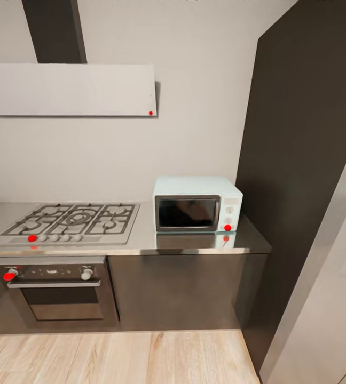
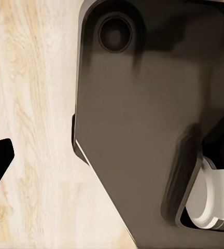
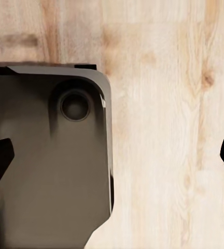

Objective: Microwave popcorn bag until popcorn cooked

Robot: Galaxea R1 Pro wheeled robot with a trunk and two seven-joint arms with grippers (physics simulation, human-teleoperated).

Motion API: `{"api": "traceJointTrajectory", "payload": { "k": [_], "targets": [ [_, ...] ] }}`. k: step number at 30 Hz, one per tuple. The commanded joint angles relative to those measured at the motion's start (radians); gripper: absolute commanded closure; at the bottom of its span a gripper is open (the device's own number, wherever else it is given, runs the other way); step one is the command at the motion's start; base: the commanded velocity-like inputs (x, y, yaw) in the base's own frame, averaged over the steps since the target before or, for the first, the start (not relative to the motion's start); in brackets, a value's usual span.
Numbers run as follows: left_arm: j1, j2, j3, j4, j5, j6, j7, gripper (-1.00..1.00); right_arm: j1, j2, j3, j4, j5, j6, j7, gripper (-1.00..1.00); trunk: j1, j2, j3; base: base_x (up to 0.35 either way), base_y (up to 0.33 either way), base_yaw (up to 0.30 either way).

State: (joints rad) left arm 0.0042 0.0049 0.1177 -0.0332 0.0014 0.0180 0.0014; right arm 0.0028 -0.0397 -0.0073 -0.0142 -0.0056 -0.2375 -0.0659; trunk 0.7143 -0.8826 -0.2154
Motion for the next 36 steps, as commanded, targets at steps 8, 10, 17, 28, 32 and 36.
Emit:
{"api": "traceJointTrajectory", "payload": {
  "k": [8, 10, 17, 28, 32, 36],
  "targets": [
    [0.000, 0.000, 0.007, -0.002, 0.000, 0.002, 0.000, -1.00, 0.000, 0.001, 0.000, -0.001, -0.001, -0.002, -0.002, -1.00, -0.030, 0.056, 0.024, 0.094, -0.058, 0.000],
    [0.000, 0.000, 0.007, -0.002, 0.000, 0.001, 0.000, -1.00, 0.000, 0.000, 0.000, -0.001, -0.001, -0.002, -0.002, -1.00, -0.038, 0.070, 0.031, 0.005, -0.002, 0.000],
    [0.000, 0.000, 0.007, -0.002, 0.000, 0.000, 0.000, -1.00, 0.000, 0.000, 0.000, -0.001, -0.001, -0.002, -0.002, -1.00, -0.065, 0.119, 0.052, 0.001, 0.000, 0.000],
    [0.000, 0.000, 0.007, -0.002, 0.000, 0.001, 0.000, -1.00, 0.000, 0.000, 0.000, -0.001, -0.001, -0.002, -0.002, -1.00, -0.107, 0.196, 0.087, 0.133, 0.000, 0.000],
    [0.000, 0.000, 0.007, -0.002, 0.000, 0.000, 0.000, -1.00, 0.000, 0.001, 0.000, -0.001, -0.001, -0.002, -0.002, -1.00, -0.122, 0.224, 0.099, 0.017, 0.000, 0.000],
    [0.000, 0.000, 0.007, -0.002, 0.000, 0.000, 0.000, -1.00, 0.000, 0.000, 0.000, -0.001, -0.001, -0.002, -0.002, -1.00, -0.138, 0.252, 0.112, 0.001, 0.000, 0.000]
  ]
}}
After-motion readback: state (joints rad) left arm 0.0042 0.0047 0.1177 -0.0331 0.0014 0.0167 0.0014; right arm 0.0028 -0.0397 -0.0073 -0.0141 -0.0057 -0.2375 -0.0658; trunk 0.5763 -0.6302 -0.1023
